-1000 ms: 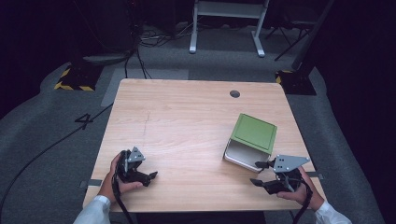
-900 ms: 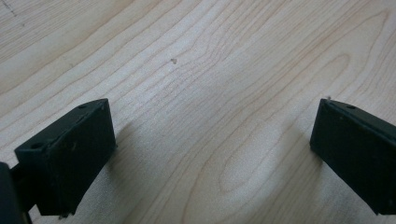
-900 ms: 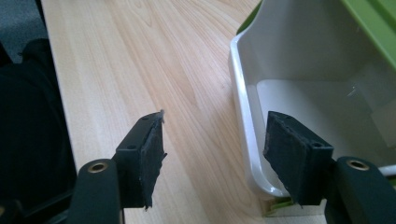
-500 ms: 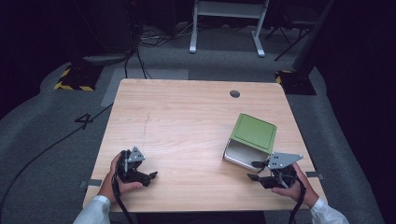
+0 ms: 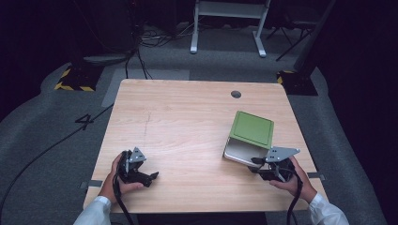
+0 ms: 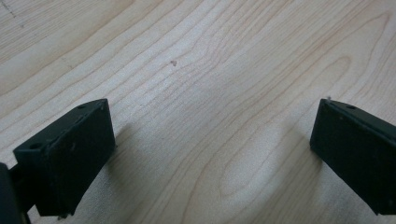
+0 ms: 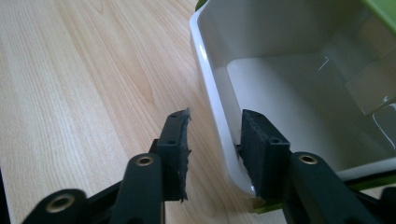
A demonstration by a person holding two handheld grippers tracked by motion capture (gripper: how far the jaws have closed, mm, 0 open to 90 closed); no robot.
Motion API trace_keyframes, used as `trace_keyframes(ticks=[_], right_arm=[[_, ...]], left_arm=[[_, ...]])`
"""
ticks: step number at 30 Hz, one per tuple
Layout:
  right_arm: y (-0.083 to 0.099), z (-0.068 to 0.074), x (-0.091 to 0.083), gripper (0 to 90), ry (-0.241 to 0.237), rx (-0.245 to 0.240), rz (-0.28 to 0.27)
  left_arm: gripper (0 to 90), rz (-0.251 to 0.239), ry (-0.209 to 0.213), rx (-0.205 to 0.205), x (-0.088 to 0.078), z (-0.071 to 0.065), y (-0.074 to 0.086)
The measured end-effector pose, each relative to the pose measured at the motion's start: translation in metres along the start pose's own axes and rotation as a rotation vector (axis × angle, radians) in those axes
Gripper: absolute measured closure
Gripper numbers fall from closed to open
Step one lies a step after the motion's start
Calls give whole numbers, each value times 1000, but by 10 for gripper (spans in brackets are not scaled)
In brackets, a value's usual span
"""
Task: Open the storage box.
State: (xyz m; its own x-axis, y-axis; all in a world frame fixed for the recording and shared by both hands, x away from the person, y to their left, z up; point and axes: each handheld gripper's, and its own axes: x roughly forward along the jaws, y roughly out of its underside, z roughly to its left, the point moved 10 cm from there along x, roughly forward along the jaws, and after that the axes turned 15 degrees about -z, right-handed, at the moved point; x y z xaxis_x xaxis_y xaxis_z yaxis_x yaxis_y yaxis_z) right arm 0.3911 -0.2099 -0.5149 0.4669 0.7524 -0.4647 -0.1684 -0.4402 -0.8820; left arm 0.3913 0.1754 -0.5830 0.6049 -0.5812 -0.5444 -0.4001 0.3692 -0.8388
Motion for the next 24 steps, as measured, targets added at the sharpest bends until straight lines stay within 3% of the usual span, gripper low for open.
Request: trace_keyframes(ticks=[8,24], right_arm=[[-1,1,-1,710,-16,6,-8],[-5,26,-5,800,-98,-21,14]], left_arm=[[2,0,0,0,0,0,0],[2,0,0,0,0,0,0]])
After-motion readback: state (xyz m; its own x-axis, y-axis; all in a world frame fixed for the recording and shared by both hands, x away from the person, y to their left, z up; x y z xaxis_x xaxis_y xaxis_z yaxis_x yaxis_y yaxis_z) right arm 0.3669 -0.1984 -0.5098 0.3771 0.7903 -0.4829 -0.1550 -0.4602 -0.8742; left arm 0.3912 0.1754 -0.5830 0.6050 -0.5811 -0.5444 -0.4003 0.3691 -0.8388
